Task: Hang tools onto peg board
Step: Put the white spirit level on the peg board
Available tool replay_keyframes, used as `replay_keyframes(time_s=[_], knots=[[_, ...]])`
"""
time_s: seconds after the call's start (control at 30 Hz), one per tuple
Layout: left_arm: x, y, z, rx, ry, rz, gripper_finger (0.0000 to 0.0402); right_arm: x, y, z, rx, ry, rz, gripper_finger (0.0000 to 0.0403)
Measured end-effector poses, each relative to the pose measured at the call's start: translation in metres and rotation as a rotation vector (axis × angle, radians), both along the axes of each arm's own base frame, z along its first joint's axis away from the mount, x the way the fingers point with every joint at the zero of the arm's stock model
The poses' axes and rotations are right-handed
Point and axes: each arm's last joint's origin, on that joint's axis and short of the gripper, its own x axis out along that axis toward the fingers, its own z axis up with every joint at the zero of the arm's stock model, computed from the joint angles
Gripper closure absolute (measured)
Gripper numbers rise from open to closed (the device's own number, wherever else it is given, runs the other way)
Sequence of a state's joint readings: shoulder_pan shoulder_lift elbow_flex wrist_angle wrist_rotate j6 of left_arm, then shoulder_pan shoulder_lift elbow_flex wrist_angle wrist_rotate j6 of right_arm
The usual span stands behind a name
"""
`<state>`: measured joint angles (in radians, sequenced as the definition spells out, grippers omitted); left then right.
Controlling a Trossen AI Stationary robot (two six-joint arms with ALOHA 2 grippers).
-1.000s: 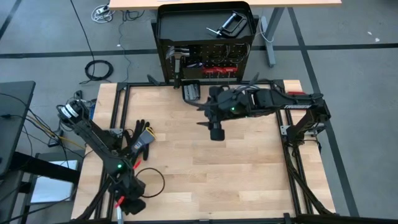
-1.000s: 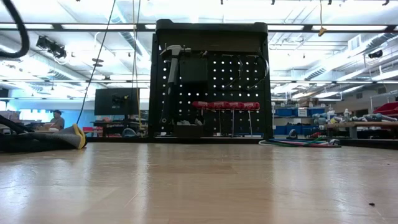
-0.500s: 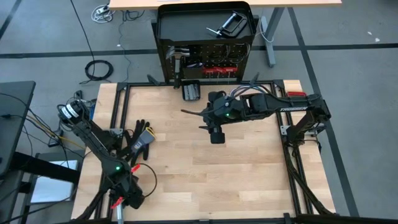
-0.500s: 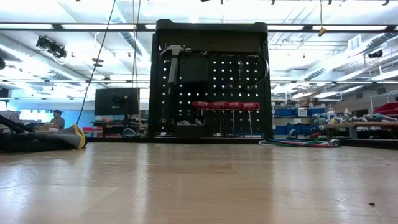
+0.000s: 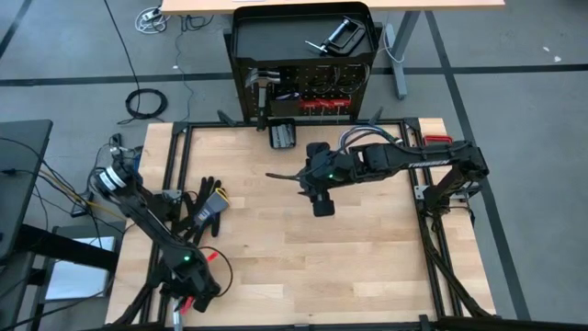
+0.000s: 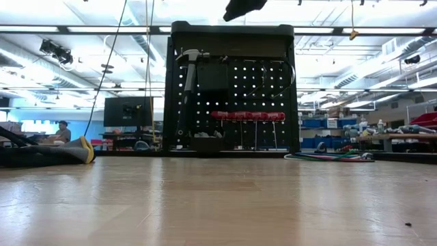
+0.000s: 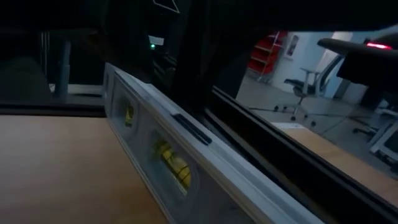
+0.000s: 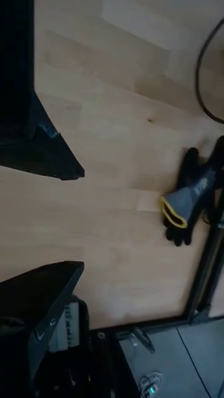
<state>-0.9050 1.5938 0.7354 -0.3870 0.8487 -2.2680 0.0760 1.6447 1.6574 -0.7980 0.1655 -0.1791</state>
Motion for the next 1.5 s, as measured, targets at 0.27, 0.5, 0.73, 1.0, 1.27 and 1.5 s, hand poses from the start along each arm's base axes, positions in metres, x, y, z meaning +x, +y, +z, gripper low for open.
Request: replay_keyframes(time_s=[0.27, 0.5, 0.73, 1.0, 1.27, 1.5], knots=[[0.004, 0.002, -0.004, 0.007, -0.03, 0.002, 0.0263, -0.003, 0.002, -0.02, 0.007, 0.079, -0.003, 0.0169], [0.004, 0.003, -0.004, 0.007, -0.037, -0.008, 0.0263, -0.004, 0.003, -0.033, 0.008, 0.121, -0.004, 0.0169], [0.001, 0.009, -0.007, 0.116, -0.079, -0.017, 0.0263, -0.004, 0.003, -0.034, 0.008, 0.122, -0.004, 0.0171], [-0.004, 0.016, -0.01, 0.178, -0.042, -0.042, 0.0263, -0.004, 0.003, -0.034, 0.008, 0.122, -0.004, 0.0172], [-0.007, 0.02, -0.011, 0.203, -0.111, -0.126, 0.0263, -0.004, 0.003, -0.034, 0.017, 0.126, -0.006, 0.0174], [0.008, 0.018, -0.007, 0.26, -0.34, -0.191, 0.0266, -0.004, 0.003, -0.034, 0.028, 0.128, -0.017, 0.0173]])
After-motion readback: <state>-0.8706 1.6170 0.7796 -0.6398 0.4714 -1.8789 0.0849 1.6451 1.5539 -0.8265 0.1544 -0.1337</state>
